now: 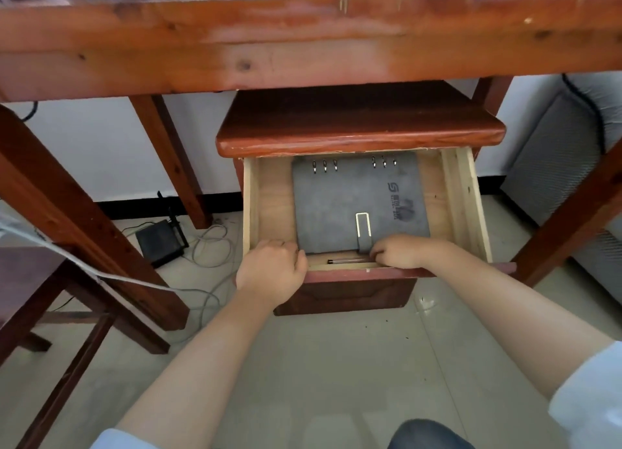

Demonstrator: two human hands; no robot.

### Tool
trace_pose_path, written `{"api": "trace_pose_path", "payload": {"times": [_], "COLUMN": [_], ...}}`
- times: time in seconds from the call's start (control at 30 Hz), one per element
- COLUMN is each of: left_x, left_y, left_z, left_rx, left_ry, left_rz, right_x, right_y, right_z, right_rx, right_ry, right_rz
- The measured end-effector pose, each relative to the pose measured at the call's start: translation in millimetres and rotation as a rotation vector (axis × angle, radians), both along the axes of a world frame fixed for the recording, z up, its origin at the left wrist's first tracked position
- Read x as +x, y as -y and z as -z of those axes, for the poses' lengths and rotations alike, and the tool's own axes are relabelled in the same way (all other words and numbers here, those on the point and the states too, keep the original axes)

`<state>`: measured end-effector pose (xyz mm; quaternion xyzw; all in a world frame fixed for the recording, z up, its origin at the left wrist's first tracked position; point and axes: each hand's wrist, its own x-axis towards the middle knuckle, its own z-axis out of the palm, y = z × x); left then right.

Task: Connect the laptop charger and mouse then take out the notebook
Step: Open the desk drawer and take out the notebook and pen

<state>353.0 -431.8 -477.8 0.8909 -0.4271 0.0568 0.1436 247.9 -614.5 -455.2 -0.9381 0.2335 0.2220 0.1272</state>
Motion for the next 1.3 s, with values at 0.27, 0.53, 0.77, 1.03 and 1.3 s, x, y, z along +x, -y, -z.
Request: {"api": "trace_pose_path", "payload": {"times": [0.27,0.53,0.77,1.03,1.3], "left_x": [-4,4,-1,6,2], "left_y": [1,29,63,58,45], "left_z": [-8,-27,-13,-3,-17], "left_rx": [0.061,0.237,0.174,0.052,-0.237], "left_ry": [-0.072,-0.378,-0.517,-0.543,-0.466], "left_rz": [-0.031,-0.086,-0.184,-0.181,-0.215], "right_x": [6,-19,-17,-17,-36], "right_y": [-8,21,41,58,26], "right_z": [-6,-17,6,-3,-38], "right_rx": [-0.050,-0.028,0.038,0.561,0.775], "right_ry": [0.037,0.374,0.486,0.658,0.812], "right_rz": [0.020,0.212,0.706,0.955,0.871]}}
